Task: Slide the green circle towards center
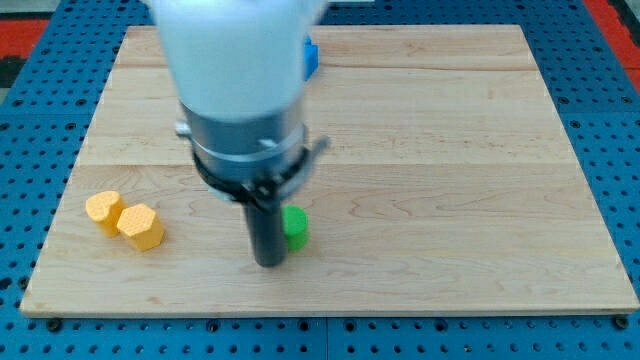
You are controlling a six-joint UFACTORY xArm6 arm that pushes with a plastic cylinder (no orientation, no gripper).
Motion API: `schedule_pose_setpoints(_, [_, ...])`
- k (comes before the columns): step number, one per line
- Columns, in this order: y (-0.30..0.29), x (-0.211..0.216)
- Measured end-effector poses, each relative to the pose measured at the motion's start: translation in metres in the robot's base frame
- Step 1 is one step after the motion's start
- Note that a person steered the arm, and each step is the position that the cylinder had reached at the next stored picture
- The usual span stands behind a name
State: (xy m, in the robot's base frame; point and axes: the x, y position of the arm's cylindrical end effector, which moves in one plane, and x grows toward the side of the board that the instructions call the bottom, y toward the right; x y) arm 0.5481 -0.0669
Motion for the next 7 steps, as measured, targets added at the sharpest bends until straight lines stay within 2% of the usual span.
schedule_pose_setpoints(1, [0.021, -0.018])
schedule_pose_setpoints(3, [0.05, -0.01])
schedule_pose_setpoints(5, [0.123, -0.024])
schedule_pose_setpoints(6, [0.137, -0.041])
schedule_pose_setpoints(7, [0.063, -0.069])
